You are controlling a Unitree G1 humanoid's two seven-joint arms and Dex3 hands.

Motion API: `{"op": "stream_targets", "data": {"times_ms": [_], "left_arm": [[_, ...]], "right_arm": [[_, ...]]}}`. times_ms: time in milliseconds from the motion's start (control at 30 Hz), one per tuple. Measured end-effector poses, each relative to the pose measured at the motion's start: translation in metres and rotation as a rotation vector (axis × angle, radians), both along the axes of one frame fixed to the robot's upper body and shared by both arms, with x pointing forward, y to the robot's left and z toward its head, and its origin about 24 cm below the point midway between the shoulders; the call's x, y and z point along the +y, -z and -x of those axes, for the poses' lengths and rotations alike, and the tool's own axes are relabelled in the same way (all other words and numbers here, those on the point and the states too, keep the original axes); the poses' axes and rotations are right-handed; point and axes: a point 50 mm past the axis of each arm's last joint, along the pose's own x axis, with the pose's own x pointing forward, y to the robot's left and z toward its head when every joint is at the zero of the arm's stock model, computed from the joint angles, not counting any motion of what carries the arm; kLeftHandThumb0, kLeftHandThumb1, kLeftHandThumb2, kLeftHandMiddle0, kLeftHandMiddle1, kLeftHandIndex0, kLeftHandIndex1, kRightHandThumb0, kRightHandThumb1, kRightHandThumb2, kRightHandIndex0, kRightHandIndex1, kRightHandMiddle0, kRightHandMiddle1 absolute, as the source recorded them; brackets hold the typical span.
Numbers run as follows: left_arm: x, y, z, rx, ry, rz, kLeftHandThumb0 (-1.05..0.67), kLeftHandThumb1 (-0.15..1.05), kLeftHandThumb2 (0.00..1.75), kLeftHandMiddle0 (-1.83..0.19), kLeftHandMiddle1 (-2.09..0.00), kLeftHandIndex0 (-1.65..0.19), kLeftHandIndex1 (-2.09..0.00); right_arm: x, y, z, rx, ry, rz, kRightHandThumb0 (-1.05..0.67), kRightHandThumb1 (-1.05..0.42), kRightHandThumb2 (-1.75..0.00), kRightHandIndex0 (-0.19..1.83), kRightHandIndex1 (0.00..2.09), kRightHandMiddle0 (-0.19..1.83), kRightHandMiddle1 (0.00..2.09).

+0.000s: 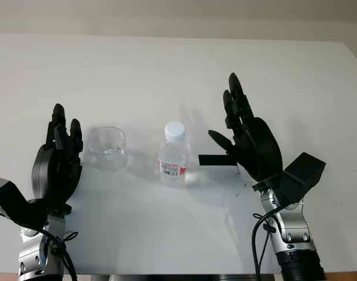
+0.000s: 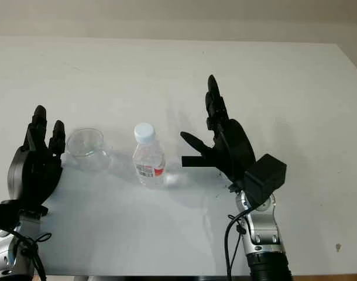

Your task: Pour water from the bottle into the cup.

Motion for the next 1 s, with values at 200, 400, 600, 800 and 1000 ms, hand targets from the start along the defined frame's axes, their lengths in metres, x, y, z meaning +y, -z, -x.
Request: {"op": "stream_targets", "data": {"times_ms": [200,400,600,800,1000], "left_arm": [[0.0,0.0,0.0,0.005,-0.005,-0.012,-0.81,1.05,0.61,0.19,0.0,0.19,0.0],[0.001,-0.001,-0.002,0.004,-0.006,-0.016,-0.82,1.05,0.6,0.19,-0.02,0.19,0.0],[0.001,-0.001,-0.005,-0.002,-0.01,-0.015,-0.81,1.05,0.61,0.19,-0.01,0.19,0.0],[0.001,-0.001,-0.005,-0.002,-0.01,-0.015,-0.8,1.05,0.62,0.19,-0.01,0.19,0.0],[0.001,-0.001,-0.005,-0.007,-0.008,-0.016,-0.81,1.05,0.62,0.19,0.0,0.19,0.0]], "right_arm": [[0.002,0.002,0.0,0.015,-0.026,0.008,-0.85,-1.04,-0.06,-0.19,0.0,-0.19,0.0],[-0.002,0.007,0.0,0.073,-0.152,0.051,-0.92,-1.01,-0.05,-0.19,0.0,-0.19,0.0],[-0.005,0.005,0.005,0.063,-0.3,0.138,-0.96,-1.01,-0.05,-0.19,0.0,-0.19,0.0],[0.009,0.001,0.01,0.04,-0.418,0.166,-0.96,-1.0,-0.05,-0.19,0.0,-0.19,0.0],[0.034,0.017,0.011,0.098,-0.448,0.16,-0.96,-0.99,-0.05,-0.19,0.0,-0.19,0.0]]}}
